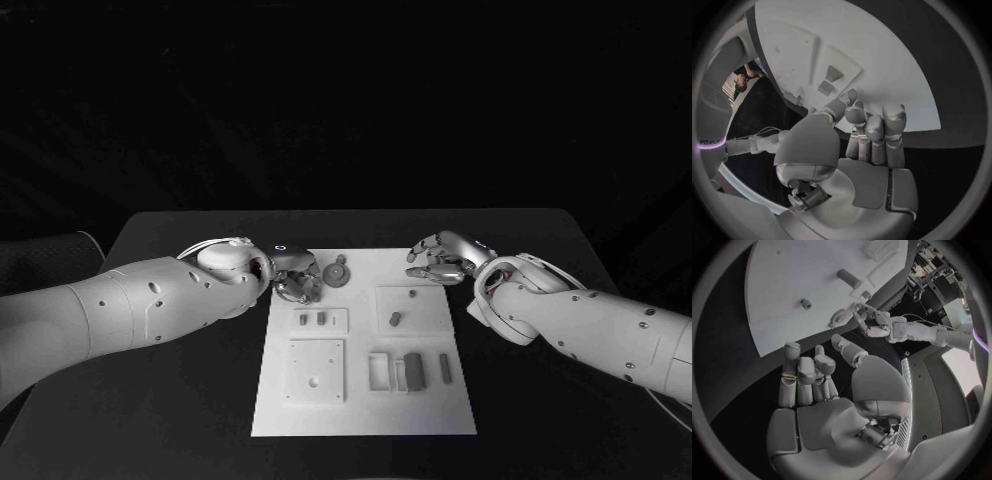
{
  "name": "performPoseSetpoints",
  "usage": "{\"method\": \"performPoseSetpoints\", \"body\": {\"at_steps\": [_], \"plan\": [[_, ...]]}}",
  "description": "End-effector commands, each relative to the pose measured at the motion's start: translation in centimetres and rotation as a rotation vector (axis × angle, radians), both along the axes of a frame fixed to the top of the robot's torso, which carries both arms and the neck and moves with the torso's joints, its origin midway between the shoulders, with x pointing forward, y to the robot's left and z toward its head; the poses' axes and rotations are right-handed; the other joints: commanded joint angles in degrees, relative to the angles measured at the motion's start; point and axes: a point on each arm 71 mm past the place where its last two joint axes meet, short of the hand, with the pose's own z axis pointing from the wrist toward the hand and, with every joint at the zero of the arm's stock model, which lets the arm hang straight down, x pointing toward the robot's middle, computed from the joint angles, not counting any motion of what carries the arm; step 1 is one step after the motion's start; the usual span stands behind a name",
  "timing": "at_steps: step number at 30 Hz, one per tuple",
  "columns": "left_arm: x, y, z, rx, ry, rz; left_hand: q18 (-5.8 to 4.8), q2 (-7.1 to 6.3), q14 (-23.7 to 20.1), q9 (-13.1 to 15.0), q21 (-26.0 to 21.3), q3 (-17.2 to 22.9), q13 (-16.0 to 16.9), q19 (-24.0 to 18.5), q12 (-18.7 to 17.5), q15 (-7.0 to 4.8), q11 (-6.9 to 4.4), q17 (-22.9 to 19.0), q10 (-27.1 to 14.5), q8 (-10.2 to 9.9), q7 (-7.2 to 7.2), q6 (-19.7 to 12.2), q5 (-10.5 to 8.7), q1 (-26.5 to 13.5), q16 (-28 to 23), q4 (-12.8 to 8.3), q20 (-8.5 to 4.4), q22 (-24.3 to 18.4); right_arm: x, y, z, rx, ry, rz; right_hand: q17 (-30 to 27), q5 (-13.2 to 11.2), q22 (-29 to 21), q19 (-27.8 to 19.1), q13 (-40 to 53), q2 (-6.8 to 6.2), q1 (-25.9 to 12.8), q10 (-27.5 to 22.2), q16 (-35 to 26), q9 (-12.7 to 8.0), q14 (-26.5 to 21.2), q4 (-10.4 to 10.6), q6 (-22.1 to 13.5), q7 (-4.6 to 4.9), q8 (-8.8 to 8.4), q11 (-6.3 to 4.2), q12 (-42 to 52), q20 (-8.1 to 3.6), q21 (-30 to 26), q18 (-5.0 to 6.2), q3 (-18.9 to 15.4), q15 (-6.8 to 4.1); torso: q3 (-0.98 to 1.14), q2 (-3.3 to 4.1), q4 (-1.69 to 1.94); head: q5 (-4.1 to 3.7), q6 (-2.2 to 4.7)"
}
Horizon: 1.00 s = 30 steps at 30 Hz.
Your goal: Assemble the parts on the task board
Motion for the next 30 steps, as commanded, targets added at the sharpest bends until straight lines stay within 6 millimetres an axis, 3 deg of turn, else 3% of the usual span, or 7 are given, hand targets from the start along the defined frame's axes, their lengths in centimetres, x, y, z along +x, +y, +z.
{"method": "performPoseSetpoints", "body": {"at_steps": [1, 14, 19, 24, 27, 30], "plan": [[0.1, 0.1, 0.1, -0.011, -0.009, 0.01, 6.04, -0.67, 0.6, -0.1, -0.4, -0.3, -0.2, 0.4, -0.1, 0.04, -0.1, -0.1, 0.5, -0.5, -0.07, -0.9, -0.23, 0.0, 0.3, 0.0, 0.05, 0.4, 0.0, 0.1, 0.0, -0.004, 0.005, 0.011, 0.0, 0.1, 1.0, 0.0, 0.1, -0.1, -0.4, -0.1, -0.3, 0.1, 0.6, 0.3, 0.1, 0.44, -0.37, 0.36, 0.0, -0.51, -0.2, 0.72, 0.0, 0.01, -0.03, 0.01, 0.02, 0.02, 0.02], [0.3, 1.7, 0.2, -0.009, -0.023, 0.047, 6.32, -0.99, 0.9, -1.1, -0.7, -0.4, -0.9, 0.8, 0.1, 0.33, 0.2, -0.1, 0.7, -2.3, 0.27, -4.7, -0.19, 0.5, 0.1, 0.0, 0.36, 0.3, 0.3, -0.7, -0.2, -0.016, 0.007, -0.008, 0.0, 0.1, 1.0, 0.0, 0.1, -0.11, -0.4, -0.1, -0.3, 0.1, 0.6, 0.3, 0.1, 0.44, -0.38, 0.36, 0.0, -0.51, -0.2, 0.72, 0.0, 0.01, 0.0, -0.03, 0.01, -0.01, 0.29], [0.2, 2.9, 0.9, -0.091, -0.015, 0.097, 6.46, -1.17, 0.4, -1.4, -1.2, -0.4, -1.2, 0.3, -0.3, 0.4, 0.29, -0.3, -0.3, -2.6, 0.36, -5.4, -0.27, 0.0, -0.5, 0.2, 0.41, 0.2, 0.6, -1.3, -0.4, -0.017, 0.029, -0.014, 0.0, 0.1, 1.0, 0.0, 0.1, -0.14, -0.4, -0.1, -0.3, 0.1, 0.6, 0.2, 0.1, 0.44, -0.4, 0.36, 0.0, -0.51, -0.2, 0.72, 0.0, 0.01, 0.02, -0.02, 0.02, -0.13, 0.59], [0.7, 4.3, 2.8, -0.246, -0.014, 0.189, 6.12, -1.52, -2.9, -1.7, -4.6, 0.1, -1.6, -2.9, -2.9, 0.49, 0.36, -1.8, -5.2, -2.4, 0.43, -5.6, -0.45, -0.8, -4.3, 0.4, 0.97, -1.2, 0.8, -1.8, -0.4, -0.013, 0.038, -0.011, 0.0, -0.1, 1.0, -0.3, 0.0, -0.06, -0.1, -0.3, -0.4, 0.0, 0.4, -0.1, -0.5, 0.6, -0.77, 0.51, -0.1, -0.48, -0.4, 0.72, 0.1, 0.12, -0.02, 0.02, 0.01, -0.56, 0.77], [0.8, 5.4, 3.7, -0.342, -0.01, 0.243, 5.87, -1.11, -3.6, -1.4, -5.6, 0.9, -2.3, -3.7, -4.5, 0.65, 0.5, -2.4, -6.8, -1.3, 0.54, -3.8, -0.18, -0.3, -5.6, 0.4, 1.17, -1.7, 0.8, -2.2, -0.3, -0.016, 0.038, -0.016, 0.0, -0.2, 1.0, -0.4, 0.0, -0.05, 0.1, -0.3, -0.5, -0.1, 0.2, -0.4, -1.0, 0.76, -1.05, 0.67, -0.1, -0.43, -0.4, 0.72, 0.0, 0.26, 0.06, 0.02, -0.01, -0.65, 0.82], [0.8, 6.2, 4.5, -0.422, -0.005, 0.281, 5.17, -0.99, -5.2, -1.3, -8.3, 2.0, -4.8, -5.7, -9.1, 1.25, 1.06, -3.8, -8.9, -0.8, 1.08, -3.2, 0.15, -0.3, -8.7, 0.4, 1.84, -3.0, 0.8, -2.6, -0.2, -0.018, 0.038, -0.017, 0.0, -0.2, 1.0, -0.4, 0.0, -0.09, 0.1, -0.4, -0.5, -0.1, 0.2, -0.6, -1.3, 0.87, -1.25, 0.77, -0.1, -0.39, -0.4, 0.72, 0.0, 0.35, 0.09, -0.04, 0.09, -0.75, 0.87]]}}
